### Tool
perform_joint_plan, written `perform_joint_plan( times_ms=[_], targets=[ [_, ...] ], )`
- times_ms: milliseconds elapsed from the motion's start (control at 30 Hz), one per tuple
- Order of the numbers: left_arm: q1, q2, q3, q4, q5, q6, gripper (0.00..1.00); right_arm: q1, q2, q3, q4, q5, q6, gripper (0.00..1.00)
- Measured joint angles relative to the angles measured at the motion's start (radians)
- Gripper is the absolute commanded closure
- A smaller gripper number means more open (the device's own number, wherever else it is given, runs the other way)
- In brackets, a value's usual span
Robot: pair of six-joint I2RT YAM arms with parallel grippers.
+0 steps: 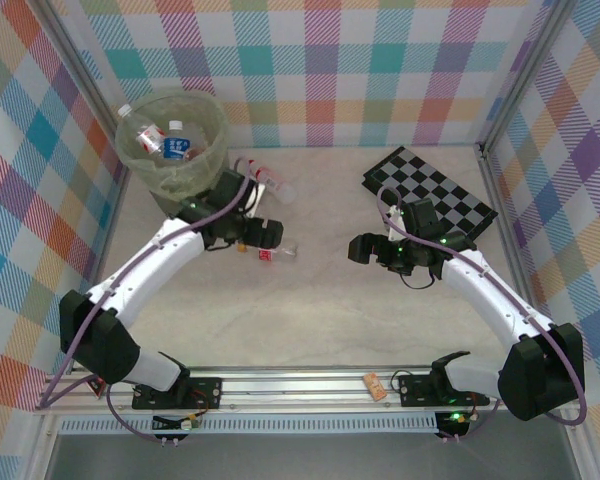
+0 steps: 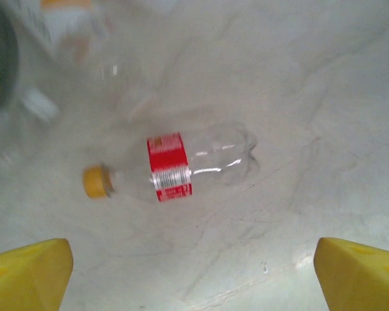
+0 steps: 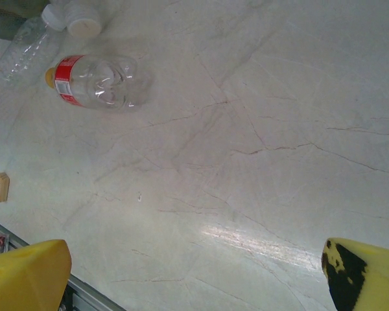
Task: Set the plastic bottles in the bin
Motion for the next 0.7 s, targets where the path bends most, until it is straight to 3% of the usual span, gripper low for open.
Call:
perform_joint_plan(
  times_ms=[267, 500, 700],
  targets=[
    [-0.005, -0.03, -0.405, 0.424, -0.029, -0.499, 0.01, 0.0, 0.026, 0.0, 0.0, 0.004, -0.01, 0.01],
    [-0.036, 0.037, -0.462, 0.707, -0.087, -0.794, 0.0, 0.0, 0.029, 0.0, 0.0, 0.005, -0.013, 0.01],
    [-0.105, 0.13, -0.462, 0.819, -0.205, -0.971, 0.06, 0.0, 0.038, 0.0, 0.001, 0.005, -0.015, 0.01]
  ],
)
